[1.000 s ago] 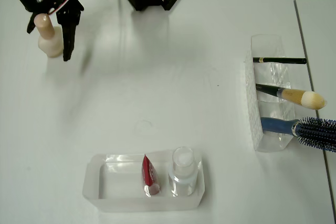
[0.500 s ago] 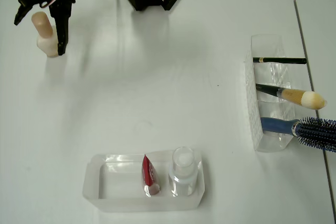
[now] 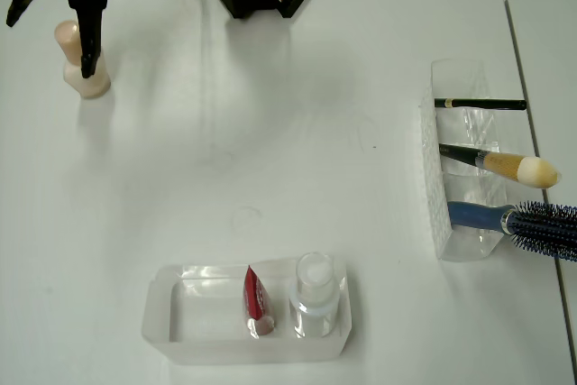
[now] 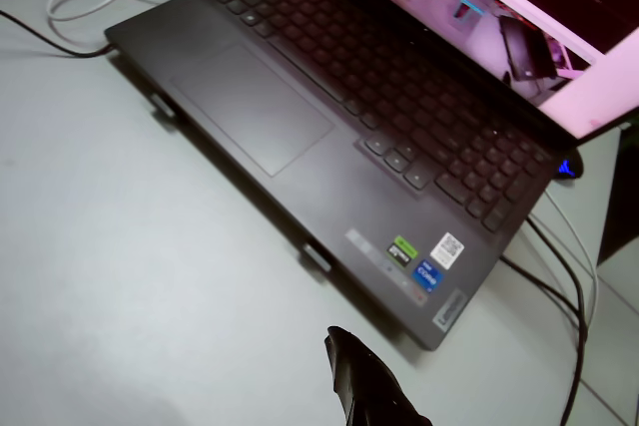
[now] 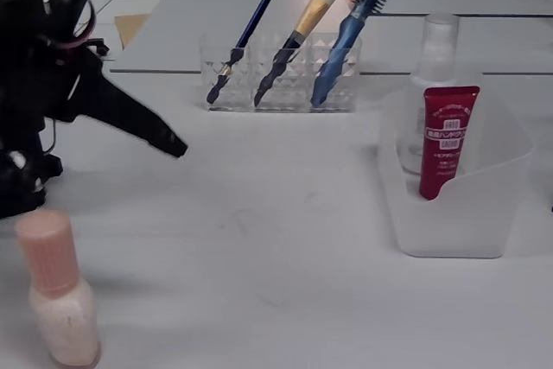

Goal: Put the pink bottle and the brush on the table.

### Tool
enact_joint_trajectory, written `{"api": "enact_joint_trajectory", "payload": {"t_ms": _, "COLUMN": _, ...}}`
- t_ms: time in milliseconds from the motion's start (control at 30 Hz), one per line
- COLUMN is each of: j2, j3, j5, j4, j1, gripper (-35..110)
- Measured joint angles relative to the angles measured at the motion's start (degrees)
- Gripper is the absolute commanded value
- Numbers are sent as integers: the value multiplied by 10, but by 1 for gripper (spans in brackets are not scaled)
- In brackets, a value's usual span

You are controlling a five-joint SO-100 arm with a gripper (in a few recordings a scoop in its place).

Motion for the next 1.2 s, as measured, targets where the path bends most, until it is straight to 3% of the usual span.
{"api": "enact_joint_trajectory", "payload": {"t_ms": 200, "j2": 0, "j3": -69, "j5": 29, "j4": 95, "j1": 3, "gripper": 56}}
{"api": "enact_joint_trajectory", "payload": {"t_ms": 467, "j2": 0, "j3": -132, "j5": 127, "j4": 148, "j1": -46, "gripper": 55}}
{"api": "enact_joint_trajectory", "payload": {"t_ms": 733, "j2": 0, "j3": -142, "j5": 229, "j4": 153, "j1": -151, "gripper": 53}}
{"api": "enact_joint_trajectory", "payload": {"t_ms": 1200, "j2": 10, "j3": -142, "j5": 243, "j4": 134, "j1": -411, "gripper": 53}}
